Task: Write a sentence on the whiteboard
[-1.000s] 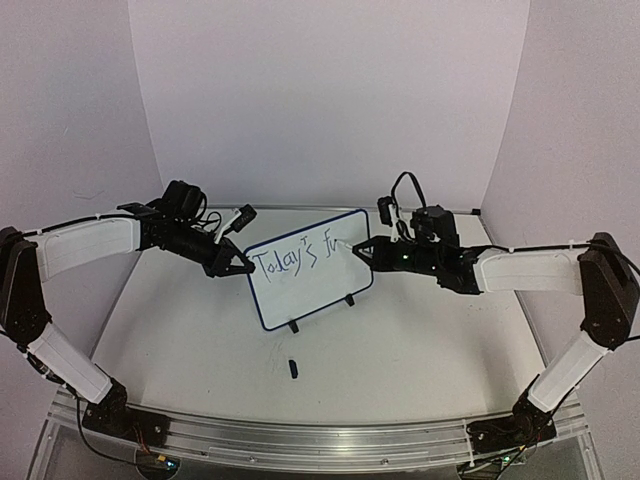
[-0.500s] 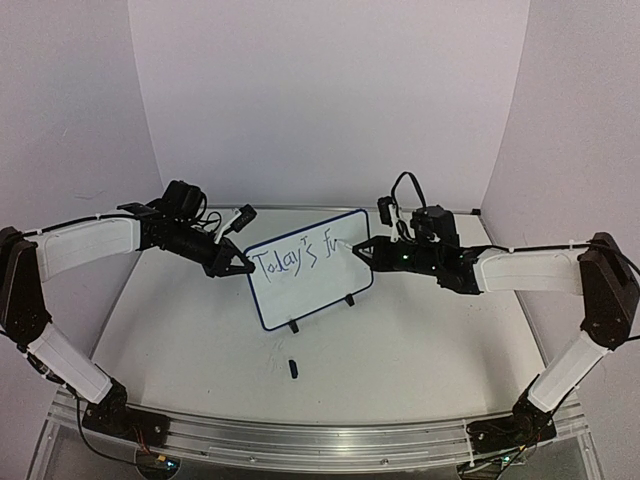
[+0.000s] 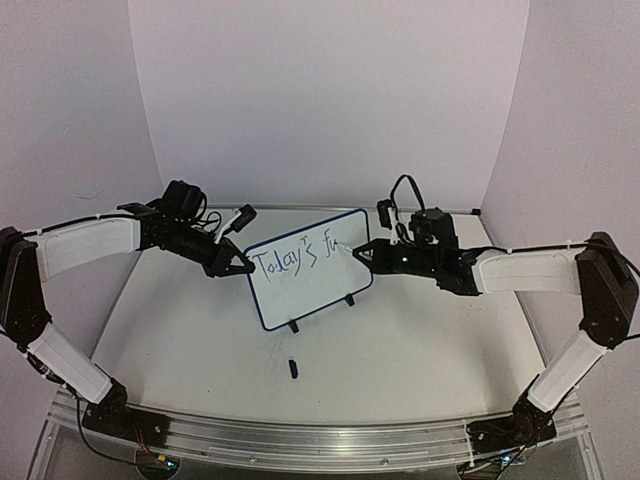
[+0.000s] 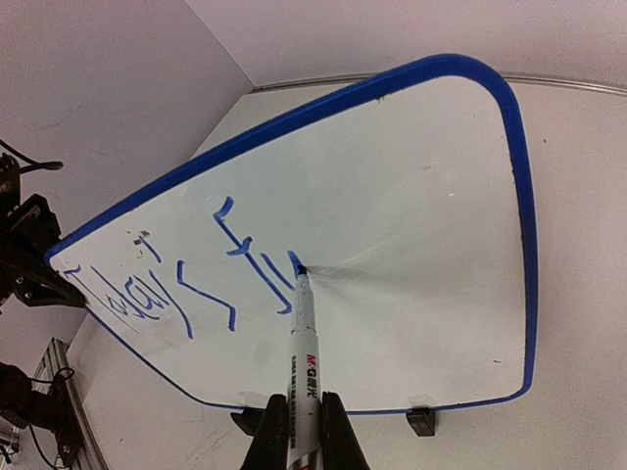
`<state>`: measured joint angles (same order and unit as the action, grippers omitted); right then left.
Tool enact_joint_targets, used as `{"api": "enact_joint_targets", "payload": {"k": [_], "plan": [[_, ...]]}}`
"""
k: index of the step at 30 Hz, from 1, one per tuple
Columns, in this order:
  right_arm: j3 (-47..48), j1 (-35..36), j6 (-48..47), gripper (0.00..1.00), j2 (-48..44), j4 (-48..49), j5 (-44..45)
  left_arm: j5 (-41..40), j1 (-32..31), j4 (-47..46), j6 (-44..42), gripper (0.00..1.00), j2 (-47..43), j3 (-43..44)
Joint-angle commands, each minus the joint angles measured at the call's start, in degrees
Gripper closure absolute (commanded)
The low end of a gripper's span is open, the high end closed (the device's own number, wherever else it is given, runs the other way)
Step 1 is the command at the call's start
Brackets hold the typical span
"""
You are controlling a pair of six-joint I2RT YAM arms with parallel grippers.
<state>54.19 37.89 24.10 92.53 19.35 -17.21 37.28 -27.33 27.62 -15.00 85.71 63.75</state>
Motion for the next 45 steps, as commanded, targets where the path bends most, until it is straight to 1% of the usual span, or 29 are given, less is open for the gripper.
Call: {"api": "enact_joint_targets", "payload": {"k": [1,17,24,28,39,45], "plan": [[-0.7,-0.4,0.1,1.00,0.7,1.1,1.3,-2.7,-0.9,2.9,-1.0,1.00,2.2,1.0],[-1.7,-0.4,0.3,1.00,-1.2,0.8,2.9,-2.6,-0.9,2.9,-0.9,1.00,2.3,0.9],[-1.4,-0.4,-0.4,1.00,-5.6,-0.1,3.2,-2.6,-0.8,2.8,-0.9,1.00,2.1,1.0],[-0.4,-0.4,-0.9,1.00,-6.5,-0.5,3.2,-2.6,-0.9,2.8,-0.9,1.00,2.1,1.0],[5.2,-0.4,-2.9,1.00,-2.7,-0.9,2.2,-2.7,-0.9,2.9,-0.9,1.00,2.3,1.0],[5.1,-0.4,-2.8,1.00,-1.5,-1.0,2.4,-2.7,-0.9,2.9,-1.0,1.00,2.4,0.9]]}}
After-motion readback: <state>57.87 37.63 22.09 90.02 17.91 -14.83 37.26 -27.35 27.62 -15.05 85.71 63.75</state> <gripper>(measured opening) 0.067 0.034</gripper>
